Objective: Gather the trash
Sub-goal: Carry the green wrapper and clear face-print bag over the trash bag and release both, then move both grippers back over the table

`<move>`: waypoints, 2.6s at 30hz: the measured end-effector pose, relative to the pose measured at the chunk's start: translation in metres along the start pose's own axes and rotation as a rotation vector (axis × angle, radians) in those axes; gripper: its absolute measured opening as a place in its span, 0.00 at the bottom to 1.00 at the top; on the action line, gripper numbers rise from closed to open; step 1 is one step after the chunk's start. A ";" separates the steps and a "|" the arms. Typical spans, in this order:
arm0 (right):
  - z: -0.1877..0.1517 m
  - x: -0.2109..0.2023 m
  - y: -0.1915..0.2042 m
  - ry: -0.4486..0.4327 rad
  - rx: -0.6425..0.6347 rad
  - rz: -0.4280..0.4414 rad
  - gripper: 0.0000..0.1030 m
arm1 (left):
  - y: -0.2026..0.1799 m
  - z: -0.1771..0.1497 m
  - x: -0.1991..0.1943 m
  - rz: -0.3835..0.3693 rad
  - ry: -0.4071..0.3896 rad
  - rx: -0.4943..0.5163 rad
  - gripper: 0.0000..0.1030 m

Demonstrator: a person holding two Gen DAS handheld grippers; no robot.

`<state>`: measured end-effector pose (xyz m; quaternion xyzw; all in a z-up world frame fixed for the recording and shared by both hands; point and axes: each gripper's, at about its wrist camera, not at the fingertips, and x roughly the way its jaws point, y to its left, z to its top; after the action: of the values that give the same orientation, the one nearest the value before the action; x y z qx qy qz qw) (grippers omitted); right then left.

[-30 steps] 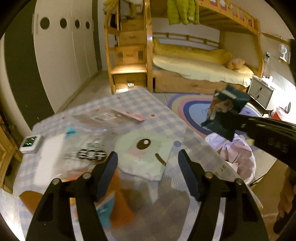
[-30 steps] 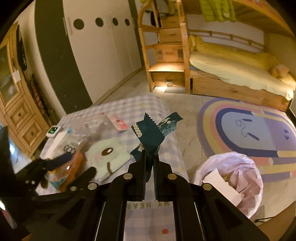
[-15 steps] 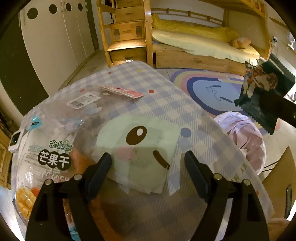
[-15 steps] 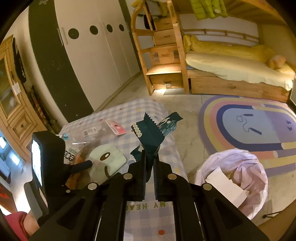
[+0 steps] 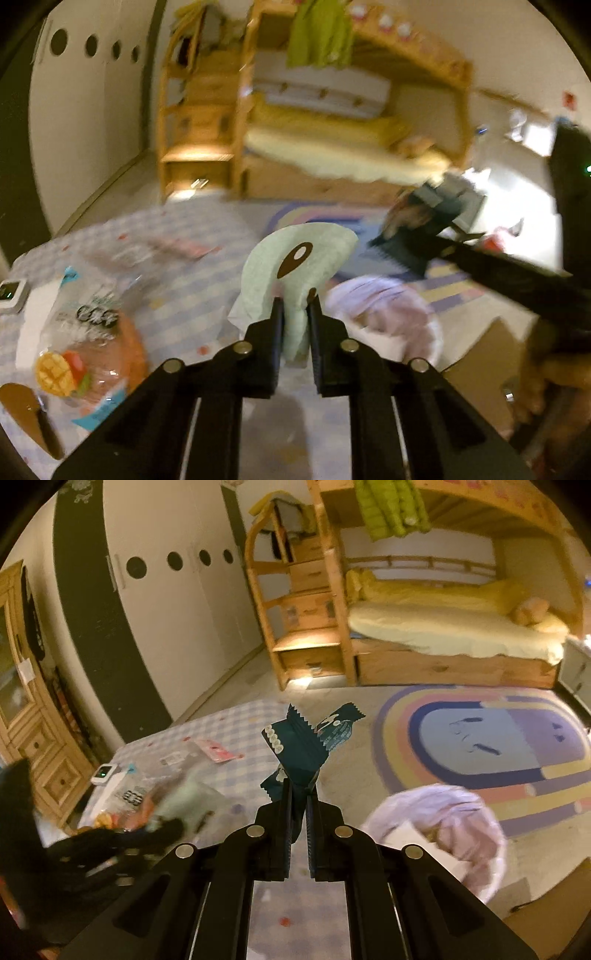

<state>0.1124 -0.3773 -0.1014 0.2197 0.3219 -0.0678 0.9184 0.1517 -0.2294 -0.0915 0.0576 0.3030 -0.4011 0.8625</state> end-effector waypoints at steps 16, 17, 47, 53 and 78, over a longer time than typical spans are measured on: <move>-0.046 -0.001 -0.117 0.102 0.115 -0.195 0.09 | -0.105 0.002 0.085 -0.156 0.083 0.103 0.13; -0.047 0.002 -0.122 0.107 0.122 -0.198 0.09 | -0.109 0.002 0.093 -0.164 0.093 0.098 0.13; -0.036 -0.007 -0.112 0.092 0.154 -0.148 0.35 | -0.053 0.013 0.026 -0.040 -0.025 -0.023 0.52; -0.017 -0.015 -0.048 0.072 0.067 -0.045 0.35 | -0.021 0.006 -0.015 0.054 -0.054 -0.032 0.52; -0.005 0.079 0.153 0.145 -0.265 0.190 0.57 | 0.165 -0.025 -0.106 0.527 -0.063 -0.242 0.65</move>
<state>0.2126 -0.2366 -0.0989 0.1305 0.3714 0.0784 0.9159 0.2077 -0.0403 -0.0750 0.0188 0.2962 -0.1257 0.9466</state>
